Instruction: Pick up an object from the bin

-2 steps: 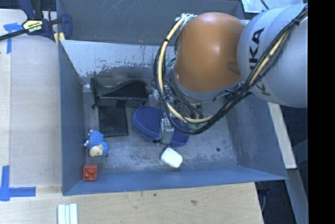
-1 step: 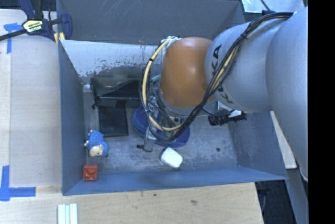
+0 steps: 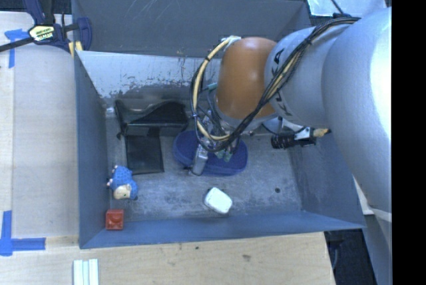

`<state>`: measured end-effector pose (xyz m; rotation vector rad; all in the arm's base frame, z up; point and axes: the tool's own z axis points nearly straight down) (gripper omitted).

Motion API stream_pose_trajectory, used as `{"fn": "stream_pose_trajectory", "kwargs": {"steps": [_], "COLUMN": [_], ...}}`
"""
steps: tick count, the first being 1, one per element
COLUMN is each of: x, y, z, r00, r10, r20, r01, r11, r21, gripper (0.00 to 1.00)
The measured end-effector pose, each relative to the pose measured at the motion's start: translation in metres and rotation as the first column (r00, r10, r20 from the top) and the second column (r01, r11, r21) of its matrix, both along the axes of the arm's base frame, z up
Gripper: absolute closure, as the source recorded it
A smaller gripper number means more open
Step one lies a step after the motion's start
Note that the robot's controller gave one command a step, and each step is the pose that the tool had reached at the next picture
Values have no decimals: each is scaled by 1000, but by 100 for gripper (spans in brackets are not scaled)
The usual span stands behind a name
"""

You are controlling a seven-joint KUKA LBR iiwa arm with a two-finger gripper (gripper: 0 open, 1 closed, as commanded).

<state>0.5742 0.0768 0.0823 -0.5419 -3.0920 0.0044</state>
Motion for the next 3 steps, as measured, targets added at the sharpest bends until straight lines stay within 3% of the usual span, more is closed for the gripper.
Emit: {"fn": "stream_pose_trajectory", "kwargs": {"steps": [1, 2, 3], "x": [-1, 18, 24], "y": [3, -5, 10], "z": [3, 76, 147], "r00": [1000, 1000, 1000], "r10": [4, -7, -7], "r20": [-1, 13, 14], "r01": [-4, 7, 7], "r11": [1000, 1000, 1000], "r21": [2, 3, 4], "gripper": [100, 100, 100]}}
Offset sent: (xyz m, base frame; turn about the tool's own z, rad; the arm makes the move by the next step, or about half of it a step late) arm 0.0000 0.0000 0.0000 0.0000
